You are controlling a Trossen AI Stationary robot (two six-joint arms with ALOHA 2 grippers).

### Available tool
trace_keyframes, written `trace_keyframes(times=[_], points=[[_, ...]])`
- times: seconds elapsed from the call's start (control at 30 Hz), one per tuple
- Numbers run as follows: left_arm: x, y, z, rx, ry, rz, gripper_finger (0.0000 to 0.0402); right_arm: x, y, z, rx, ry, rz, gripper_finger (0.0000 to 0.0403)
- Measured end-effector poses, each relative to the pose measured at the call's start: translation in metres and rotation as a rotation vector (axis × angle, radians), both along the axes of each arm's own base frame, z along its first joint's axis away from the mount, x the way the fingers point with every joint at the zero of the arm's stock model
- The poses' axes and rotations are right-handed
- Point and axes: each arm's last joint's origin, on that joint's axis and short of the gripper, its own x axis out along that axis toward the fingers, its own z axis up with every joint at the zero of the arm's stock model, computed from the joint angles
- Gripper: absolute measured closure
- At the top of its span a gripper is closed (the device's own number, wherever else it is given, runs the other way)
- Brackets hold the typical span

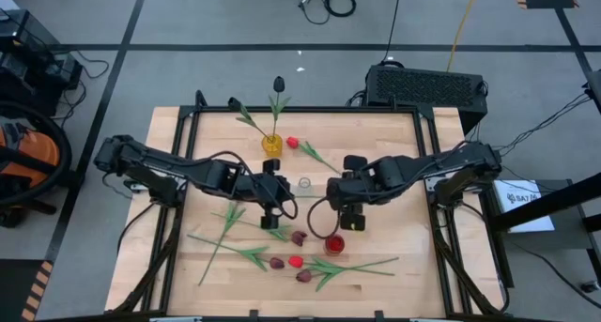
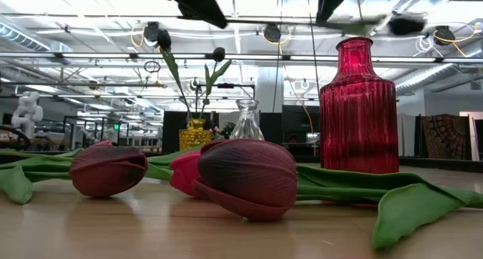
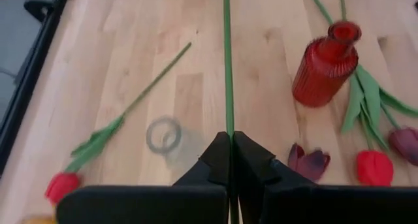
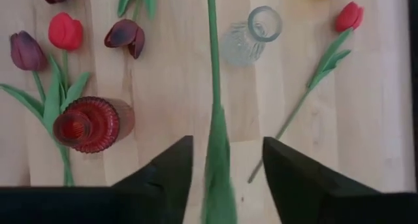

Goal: Sort flowers into vase by color
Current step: Put the black tulip into the yellow vase

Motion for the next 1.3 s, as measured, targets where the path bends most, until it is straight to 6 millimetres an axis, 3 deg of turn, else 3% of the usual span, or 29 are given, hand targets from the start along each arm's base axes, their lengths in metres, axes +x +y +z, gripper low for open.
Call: trace_keyframes(times=[0.17, 0.3, 0.43, 0.57, 0.7, 0.83, 1.03, 1.2, 1.3], points=[[-0.025, 0.001, 0.018, -0.045, 0.005, 0.052, 0.0392, -0.030, -0.006, 0.033, -0.023, -0.117, 0.003, 0.0192], [-0.049, -0.003, 0.030, -0.020, 0.011, 0.076, 0.0391, -0.068, -0.013, 0.069, -0.112, -0.307, -0.037, 0.0189], [-0.079, -0.005, 0.056, -0.053, -0.085, 0.063, 0.0391, -0.108, -0.018, 0.097, -0.179, -0.468, -0.062, 0.0193], [-0.115, -0.004, 0.082, -0.113, -0.213, 0.040, 0.0391, -0.146, -0.029, 0.102, -0.278, -0.572, -0.080, 0.0199], [-0.146, -0.002, 0.104, -0.117, -0.363, 0.017, 0.0391, -0.171, -0.040, 0.089, -0.261, -0.725, -0.134, 0.0208], [-0.155, -0.002, 0.121, -0.082, -0.530, -0.018, 0.0391, -0.171, -0.039, 0.061, -0.208, -0.918, -0.122, 0.0216], [-0.136, -0.009, 0.133, -0.003, -0.704, -0.066, 0.0391, -0.141, -0.027, 0.012, -0.228, -1.232, -0.058, 0.0233], [-0.104, -0.017, 0.129, 0.054, -0.803, -0.057, 0.0391, -0.121, -0.016, 0.003, -0.183, -1.483, 0.025, 0.0246], [-0.081, -0.021, 0.122, 0.066, -0.890, -0.053, 0.0391, -0.108, -0.010, 0.005, -0.094, -1.577, 0.168, 0.0252]])
